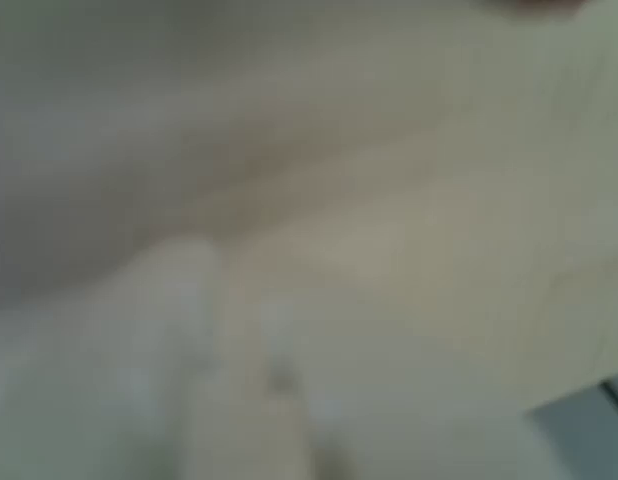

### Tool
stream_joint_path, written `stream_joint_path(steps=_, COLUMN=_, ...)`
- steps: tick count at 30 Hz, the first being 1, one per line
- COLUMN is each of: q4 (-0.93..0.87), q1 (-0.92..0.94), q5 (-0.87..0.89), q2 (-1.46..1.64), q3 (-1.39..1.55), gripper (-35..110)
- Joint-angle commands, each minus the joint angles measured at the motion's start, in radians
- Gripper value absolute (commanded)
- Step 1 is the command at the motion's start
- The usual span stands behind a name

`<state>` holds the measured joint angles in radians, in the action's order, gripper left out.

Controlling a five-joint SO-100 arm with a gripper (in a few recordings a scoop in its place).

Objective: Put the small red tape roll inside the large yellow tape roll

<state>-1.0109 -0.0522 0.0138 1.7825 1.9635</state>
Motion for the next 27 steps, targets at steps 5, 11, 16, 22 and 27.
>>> stream_joint_path(steps=5, q4=0.058, q1=-0.087, q5=0.015, q2=-0.130, q3=-0.215, gripper=0)
stream_joint_path(steps=11, q4=0.104, q1=-0.092, q5=0.025, q2=-0.195, q3=-0.213, gripper=10)
stream_joint_path(steps=16, q4=0.158, q1=-0.092, q5=0.026, q2=-0.219, q3=-0.176, gripper=13)
stream_joint_path(steps=22, q4=0.206, q1=-0.071, q5=0.026, q2=-0.279, q3=-0.176, gripper=15)
stream_joint_path(steps=27, q4=0.242, q1=-0.063, q5=0.026, q2=-0.356, q3=-0.201, gripper=15)
